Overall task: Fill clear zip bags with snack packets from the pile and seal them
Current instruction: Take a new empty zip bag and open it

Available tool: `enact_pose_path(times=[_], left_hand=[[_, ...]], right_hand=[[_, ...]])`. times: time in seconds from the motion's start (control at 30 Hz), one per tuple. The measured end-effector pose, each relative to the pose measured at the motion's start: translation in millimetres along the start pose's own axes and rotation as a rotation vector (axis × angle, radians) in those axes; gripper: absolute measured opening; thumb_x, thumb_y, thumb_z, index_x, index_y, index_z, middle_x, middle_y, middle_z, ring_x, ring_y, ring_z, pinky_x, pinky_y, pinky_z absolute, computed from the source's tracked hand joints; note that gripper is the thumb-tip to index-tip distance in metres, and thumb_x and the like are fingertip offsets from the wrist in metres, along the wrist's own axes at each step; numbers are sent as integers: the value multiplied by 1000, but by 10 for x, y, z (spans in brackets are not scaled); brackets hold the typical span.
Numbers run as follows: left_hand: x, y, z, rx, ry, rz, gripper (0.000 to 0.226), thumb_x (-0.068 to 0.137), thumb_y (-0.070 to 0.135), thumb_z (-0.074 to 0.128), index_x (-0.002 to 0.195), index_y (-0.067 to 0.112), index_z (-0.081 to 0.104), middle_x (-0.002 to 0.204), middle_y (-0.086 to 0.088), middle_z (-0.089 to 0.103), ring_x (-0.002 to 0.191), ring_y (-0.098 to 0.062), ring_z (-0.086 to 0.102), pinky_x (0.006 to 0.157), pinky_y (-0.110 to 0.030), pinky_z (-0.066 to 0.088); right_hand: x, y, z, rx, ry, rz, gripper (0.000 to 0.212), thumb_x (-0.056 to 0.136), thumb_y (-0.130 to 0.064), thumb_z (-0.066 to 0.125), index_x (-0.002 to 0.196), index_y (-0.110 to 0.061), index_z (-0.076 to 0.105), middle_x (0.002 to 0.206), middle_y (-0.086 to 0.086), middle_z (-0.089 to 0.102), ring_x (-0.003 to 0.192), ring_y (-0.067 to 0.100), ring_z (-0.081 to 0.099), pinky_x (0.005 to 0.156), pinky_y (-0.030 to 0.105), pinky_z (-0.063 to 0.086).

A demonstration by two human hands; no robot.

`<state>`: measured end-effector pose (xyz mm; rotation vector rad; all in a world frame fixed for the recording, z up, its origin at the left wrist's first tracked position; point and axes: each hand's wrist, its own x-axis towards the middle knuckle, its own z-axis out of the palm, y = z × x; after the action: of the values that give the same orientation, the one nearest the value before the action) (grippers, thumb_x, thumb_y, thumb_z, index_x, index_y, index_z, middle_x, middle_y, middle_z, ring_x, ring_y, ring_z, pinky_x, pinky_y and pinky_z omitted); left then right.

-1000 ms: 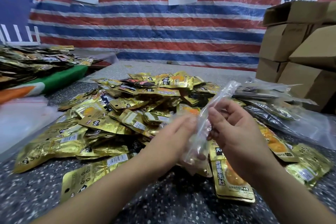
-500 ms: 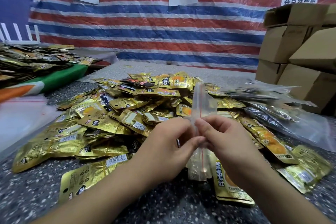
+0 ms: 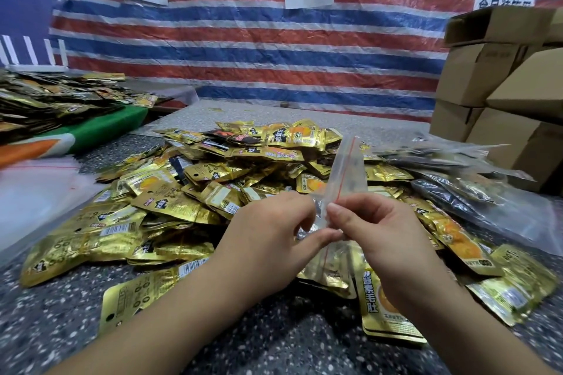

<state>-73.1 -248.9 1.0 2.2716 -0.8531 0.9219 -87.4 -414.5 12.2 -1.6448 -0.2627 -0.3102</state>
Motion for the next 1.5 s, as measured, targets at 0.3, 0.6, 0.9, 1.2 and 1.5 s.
enact_pose_path(times=[0.3, 0.6, 0.9, 1.2, 1.5], left_hand=[[-36, -51, 84, -154, -101, -10, 26, 86, 35, 57, 69, 16, 56, 61, 10, 47, 57, -14, 46, 52, -39, 43], [-30, -44, 69, -365, -241, -80, 13, 91, 30, 54, 81, 35, 61, 62, 12, 53, 59, -4, 48, 53, -31, 41], [53, -41, -59, -638, -284, -422, 32, 102, 19, 48, 76, 8, 62, 62, -1, 58, 55, -10, 54, 53, -26, 44], [73, -207, -55, -374, -50, -395, 18, 100, 25, 52, 117, 24, 58, 74, 6, 63, 54, -9, 57, 49, -25, 45], [-77, 124, -86, -52, -223, 204, 47, 89, 68, 49, 112, 29, 60, 72, 14, 61, 58, -2, 51, 52, -24, 48]], right_hand=[[-24, -4, 24, 73, -146, 43, 8, 74, -19, 73, 71, -13, 77, 73, 11, 74, 69, 19, 71, 65, 23, 55], [7, 7, -41, 46, -194, 61, 12, 67, -29, 75, 62, -18, 74, 66, 6, 70, 63, 11, 61, 61, 18, 47], [99, 33, -154, -25, 39, 111, 31, 86, -14, 72, 57, -14, 61, 51, 4, 57, 46, 12, 52, 47, 22, 43], [137, 54, -239, -174, 271, -15, 31, 85, 0, 55, 56, -5, 44, 49, 19, 49, 42, 14, 57, 46, 30, 43], [119, 72, -157, -67, 215, 29, 24, 88, 0, 53, 72, 15, 43, 61, 30, 52, 46, 21, 62, 48, 31, 52]])
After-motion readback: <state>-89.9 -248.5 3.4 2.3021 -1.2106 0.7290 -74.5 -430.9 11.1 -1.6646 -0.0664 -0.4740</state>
